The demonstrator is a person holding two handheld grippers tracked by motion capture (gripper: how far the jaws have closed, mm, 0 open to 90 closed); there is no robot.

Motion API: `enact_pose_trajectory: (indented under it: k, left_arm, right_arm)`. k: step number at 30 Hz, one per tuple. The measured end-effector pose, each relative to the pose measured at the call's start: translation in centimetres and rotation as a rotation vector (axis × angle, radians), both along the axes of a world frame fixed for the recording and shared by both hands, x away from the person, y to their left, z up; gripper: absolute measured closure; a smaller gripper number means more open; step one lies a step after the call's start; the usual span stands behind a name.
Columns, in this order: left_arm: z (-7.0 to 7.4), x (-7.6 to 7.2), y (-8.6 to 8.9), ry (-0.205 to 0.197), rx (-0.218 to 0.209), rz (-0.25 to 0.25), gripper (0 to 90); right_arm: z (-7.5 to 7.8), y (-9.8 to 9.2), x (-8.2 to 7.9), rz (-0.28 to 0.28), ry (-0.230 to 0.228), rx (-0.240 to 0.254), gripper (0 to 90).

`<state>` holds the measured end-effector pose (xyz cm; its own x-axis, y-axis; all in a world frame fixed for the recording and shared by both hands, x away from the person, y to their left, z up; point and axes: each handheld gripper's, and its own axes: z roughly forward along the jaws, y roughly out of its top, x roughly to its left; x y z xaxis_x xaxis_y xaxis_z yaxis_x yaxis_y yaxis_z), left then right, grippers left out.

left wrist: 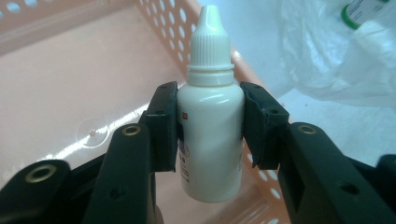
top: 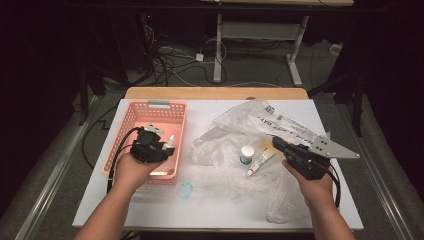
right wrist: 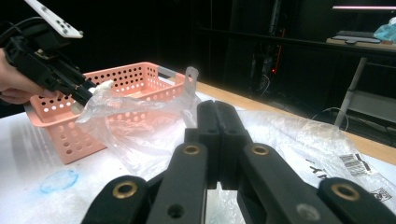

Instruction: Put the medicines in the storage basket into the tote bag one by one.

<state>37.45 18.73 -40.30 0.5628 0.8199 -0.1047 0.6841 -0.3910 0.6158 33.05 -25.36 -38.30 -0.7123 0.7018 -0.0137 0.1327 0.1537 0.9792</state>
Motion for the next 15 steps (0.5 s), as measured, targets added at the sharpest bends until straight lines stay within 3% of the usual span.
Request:
enact_pose_trajectory:
  k: [5,15]
  left_arm:
    - [0.2,-1.1,0.1,-0.066,-0.078,0.015,58.2]
    - [-0.3,-3.7,-0.8,-0.183,-0.146,0.014,58.2]
  right_arm:
    - [0.0,0.0,0.0,-0.001,0.002,-0.001,90.0]
    - [0.0,0.1,-0.1,0.003,-0.001,-0.008,90.0]
